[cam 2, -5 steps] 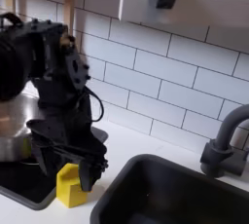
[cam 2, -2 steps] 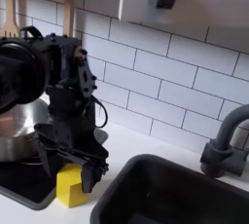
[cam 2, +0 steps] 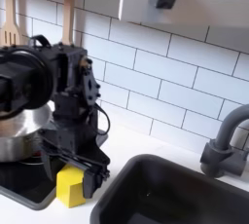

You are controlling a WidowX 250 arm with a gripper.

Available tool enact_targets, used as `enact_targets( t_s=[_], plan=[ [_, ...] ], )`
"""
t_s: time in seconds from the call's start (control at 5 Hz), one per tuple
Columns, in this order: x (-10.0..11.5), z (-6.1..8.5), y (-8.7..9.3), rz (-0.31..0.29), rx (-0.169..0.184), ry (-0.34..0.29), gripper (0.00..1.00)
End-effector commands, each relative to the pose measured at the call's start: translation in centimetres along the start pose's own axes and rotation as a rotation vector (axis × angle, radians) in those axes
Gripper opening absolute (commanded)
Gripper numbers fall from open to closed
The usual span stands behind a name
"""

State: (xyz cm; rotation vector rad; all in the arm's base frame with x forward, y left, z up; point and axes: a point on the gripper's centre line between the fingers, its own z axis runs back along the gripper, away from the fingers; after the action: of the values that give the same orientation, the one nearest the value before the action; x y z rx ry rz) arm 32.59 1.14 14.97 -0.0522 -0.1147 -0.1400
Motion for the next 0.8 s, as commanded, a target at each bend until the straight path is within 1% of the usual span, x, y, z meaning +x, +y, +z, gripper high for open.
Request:
enact_targets(
  t_s=[0.0, 0.2, 0.4, 0.6],
  plan=[
    [0.1, -0.8, 0.1, -0.005, 0.003, 0.015, 0.0],
    [0.0, -0.7, 0.3, 0.01, 0.007, 0.005, 0.0],
    [0.5, 0.2, 0.5, 0.011, 0.004, -0.016, 0.0],
    [0.5, 1.1, 0.4, 0.002, -0.005, -0.018, 0.0]
  ],
)
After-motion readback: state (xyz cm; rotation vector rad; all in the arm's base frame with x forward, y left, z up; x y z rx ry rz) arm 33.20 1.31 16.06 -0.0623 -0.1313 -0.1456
